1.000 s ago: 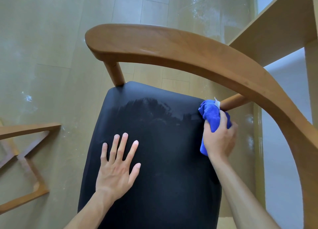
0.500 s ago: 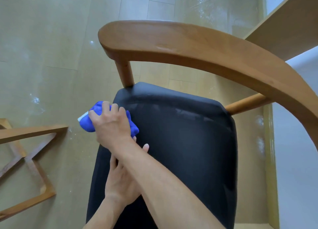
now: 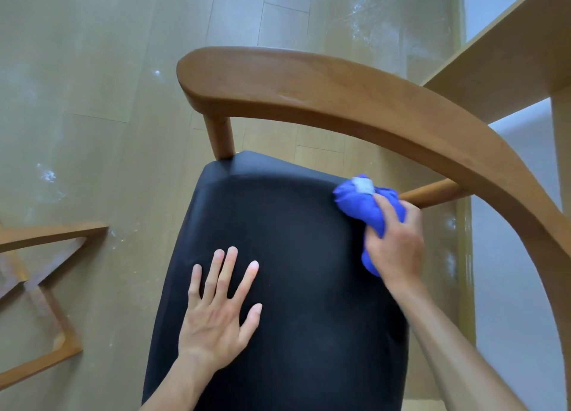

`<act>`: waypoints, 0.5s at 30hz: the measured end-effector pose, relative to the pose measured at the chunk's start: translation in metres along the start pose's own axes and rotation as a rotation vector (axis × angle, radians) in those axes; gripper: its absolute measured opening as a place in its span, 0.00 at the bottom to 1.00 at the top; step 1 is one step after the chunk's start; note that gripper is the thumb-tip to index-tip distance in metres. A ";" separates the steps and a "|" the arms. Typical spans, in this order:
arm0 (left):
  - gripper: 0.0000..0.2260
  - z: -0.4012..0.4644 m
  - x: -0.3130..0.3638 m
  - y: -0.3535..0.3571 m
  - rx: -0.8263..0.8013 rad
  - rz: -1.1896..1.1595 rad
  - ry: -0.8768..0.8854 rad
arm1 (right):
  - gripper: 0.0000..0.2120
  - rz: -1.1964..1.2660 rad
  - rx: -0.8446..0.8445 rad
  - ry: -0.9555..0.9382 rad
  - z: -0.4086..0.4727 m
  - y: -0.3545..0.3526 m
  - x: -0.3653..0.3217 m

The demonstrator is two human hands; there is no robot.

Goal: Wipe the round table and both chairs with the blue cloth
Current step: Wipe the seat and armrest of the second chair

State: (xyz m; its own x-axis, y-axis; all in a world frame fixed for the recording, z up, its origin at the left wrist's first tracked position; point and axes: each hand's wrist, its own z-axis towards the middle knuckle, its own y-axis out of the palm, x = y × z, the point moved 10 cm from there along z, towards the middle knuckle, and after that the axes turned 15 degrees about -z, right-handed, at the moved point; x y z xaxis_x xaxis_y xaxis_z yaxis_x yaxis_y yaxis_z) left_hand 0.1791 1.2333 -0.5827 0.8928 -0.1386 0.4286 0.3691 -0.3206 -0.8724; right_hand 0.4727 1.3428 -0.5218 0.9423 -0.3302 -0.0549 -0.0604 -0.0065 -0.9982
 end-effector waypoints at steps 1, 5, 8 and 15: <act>0.28 0.000 0.000 0.000 0.005 0.005 0.002 | 0.23 0.023 -0.004 0.120 -0.006 0.000 0.025; 0.30 0.001 0.001 0.000 0.033 0.029 0.020 | 0.22 0.027 0.025 0.443 -0.021 0.007 0.036; 0.30 0.001 0.002 0.000 0.048 0.034 0.029 | 0.23 0.084 0.049 0.568 -0.019 0.007 0.000; 0.28 0.001 -0.001 0.002 0.033 0.004 0.020 | 0.25 0.008 -0.117 -0.056 0.011 0.025 -0.221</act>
State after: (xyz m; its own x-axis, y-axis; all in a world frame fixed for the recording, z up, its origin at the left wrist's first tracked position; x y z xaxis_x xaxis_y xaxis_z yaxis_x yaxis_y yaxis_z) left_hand 0.1790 1.2336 -0.5849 0.8890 -0.1582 0.4297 0.3745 -0.2885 -0.8812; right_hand 0.2665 1.4264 -0.5351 0.9584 -0.2772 -0.0676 -0.1030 -0.1152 -0.9880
